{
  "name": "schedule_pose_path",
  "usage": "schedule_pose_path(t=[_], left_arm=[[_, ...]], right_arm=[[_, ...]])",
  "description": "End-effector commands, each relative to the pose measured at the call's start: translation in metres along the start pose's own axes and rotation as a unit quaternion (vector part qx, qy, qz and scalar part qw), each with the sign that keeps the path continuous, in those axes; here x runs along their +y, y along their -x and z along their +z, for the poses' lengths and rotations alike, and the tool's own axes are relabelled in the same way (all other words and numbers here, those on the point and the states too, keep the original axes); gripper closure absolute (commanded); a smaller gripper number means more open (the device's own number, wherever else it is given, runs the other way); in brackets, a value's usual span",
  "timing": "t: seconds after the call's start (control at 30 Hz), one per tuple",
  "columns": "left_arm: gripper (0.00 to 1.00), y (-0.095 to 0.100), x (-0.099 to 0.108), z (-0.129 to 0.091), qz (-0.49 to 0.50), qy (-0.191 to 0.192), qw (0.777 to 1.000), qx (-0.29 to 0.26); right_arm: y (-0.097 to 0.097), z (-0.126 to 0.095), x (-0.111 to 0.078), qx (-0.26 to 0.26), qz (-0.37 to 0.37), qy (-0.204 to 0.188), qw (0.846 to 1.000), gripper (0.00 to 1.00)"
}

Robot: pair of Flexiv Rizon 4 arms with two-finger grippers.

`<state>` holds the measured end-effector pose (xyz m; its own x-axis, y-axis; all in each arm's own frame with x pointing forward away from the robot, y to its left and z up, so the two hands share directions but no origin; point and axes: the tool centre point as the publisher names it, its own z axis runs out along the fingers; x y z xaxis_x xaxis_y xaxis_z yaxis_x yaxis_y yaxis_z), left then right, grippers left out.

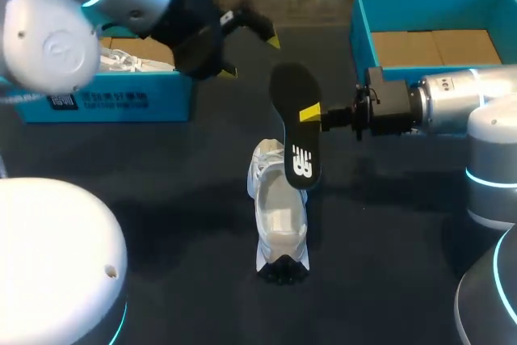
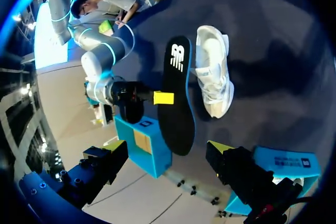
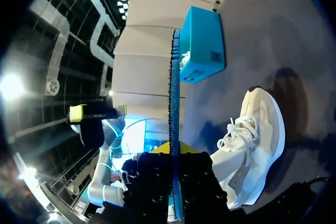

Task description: Take the shoe out of the shoebox, open the shoe tongue, remove and reinsert the insole, then place the shoe into the shoebox

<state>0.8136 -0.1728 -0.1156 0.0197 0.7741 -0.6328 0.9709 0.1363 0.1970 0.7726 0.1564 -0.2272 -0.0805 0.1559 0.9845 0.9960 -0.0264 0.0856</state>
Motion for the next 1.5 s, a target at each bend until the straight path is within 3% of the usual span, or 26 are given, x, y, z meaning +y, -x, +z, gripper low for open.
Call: schedule_pose_path(t=[0.03, 0.23, 0.47, 0.93, 1.2, 1.5], left_arm=[[0.00, 0.010, 0.007, 0.006, 0.022, -0.058, 0.978, 0.198], [0.00, 0.011, -0.004, 0.013, 0.048, -0.095, 0.965, 0.240], [0.00, 0.012, -0.011, 0.020, 0.061, -0.100, 0.952, 0.282], [0.00, 0.013, -0.005, 0.046, 0.072, -0.127, 0.944, 0.298], [0.00, 0.009, -0.001, 0.042, 0.025, -0.115, 0.966, 0.231], [0.00, -0.009, -0.003, 0.024, -0.059, -0.121, 0.989, 0.069]], right_arm=[[0.001, 0.001, 0.000, 0.000, 0.000, 0.001, 1.000, 1.00], [0.001, 0.001, 0.000, 0.000, 0.000, 0.001, 1.000, 1.00], [0.001, 0.001, 0.000, 0.000, 0.000, 0.001, 1.000, 1.00], [0.001, 0.001, 0.000, 0.000, 0.000, 0.001, 1.000, 1.00], [0.001, 0.001, 0.000, 0.000, 0.000, 0.001, 1.000, 1.00], [0.001, 0.001, 0.000, 0.000, 0.000, 0.001, 1.000, 1.00]])
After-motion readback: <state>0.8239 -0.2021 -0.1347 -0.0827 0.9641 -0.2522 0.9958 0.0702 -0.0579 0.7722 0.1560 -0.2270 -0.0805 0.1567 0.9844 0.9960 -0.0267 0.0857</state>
